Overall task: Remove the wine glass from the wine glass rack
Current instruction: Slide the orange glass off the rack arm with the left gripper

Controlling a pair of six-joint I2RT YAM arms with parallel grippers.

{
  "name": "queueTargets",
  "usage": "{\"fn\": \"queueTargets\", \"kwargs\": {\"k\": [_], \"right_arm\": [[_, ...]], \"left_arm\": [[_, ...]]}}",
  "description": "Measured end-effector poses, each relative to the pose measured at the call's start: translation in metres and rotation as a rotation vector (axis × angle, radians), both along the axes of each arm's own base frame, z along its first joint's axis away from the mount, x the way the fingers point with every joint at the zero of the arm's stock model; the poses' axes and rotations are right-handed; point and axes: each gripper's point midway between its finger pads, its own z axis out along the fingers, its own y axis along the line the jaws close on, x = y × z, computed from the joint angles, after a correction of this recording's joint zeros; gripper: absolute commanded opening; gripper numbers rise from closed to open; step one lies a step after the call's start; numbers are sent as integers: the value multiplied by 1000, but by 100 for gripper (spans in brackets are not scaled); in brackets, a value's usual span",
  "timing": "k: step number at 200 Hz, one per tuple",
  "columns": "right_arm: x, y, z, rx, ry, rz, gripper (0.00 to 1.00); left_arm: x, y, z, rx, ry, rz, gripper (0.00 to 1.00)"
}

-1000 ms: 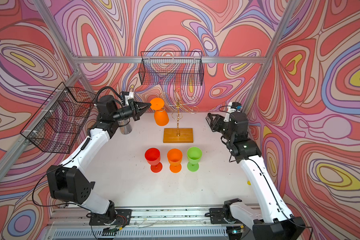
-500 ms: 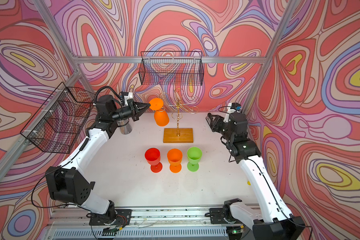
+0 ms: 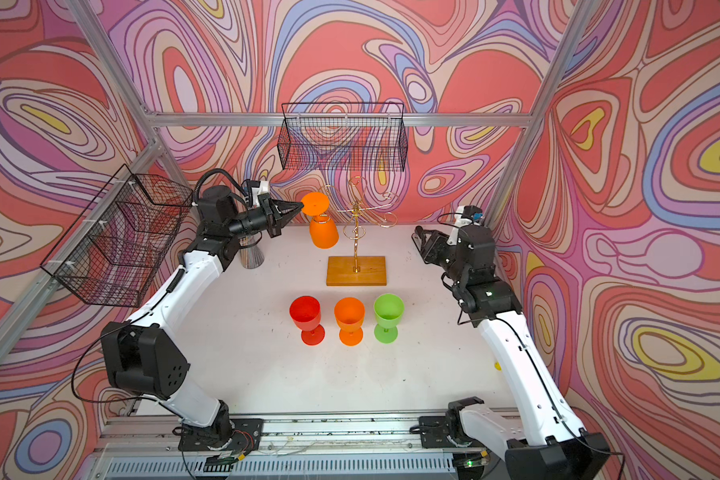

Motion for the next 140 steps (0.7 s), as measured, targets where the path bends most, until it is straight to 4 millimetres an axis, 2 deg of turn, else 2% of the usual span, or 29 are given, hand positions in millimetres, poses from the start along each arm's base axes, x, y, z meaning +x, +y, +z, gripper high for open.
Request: {"fn": "queueTargets", "kwargs": {"k": [32,62,140], "right_arm": [[0,-1,0,-6,-1,-3,53],[0,-1,0,-8,-1,-4,53],[0,-1,0,-14,-2,-2,53]], "left_arm": [[4,-9,-4,-9,10,-16,0],[7,-19,1,-22,-3,-36,0],[-4,-36,0,-27,0,-86,0]]}}
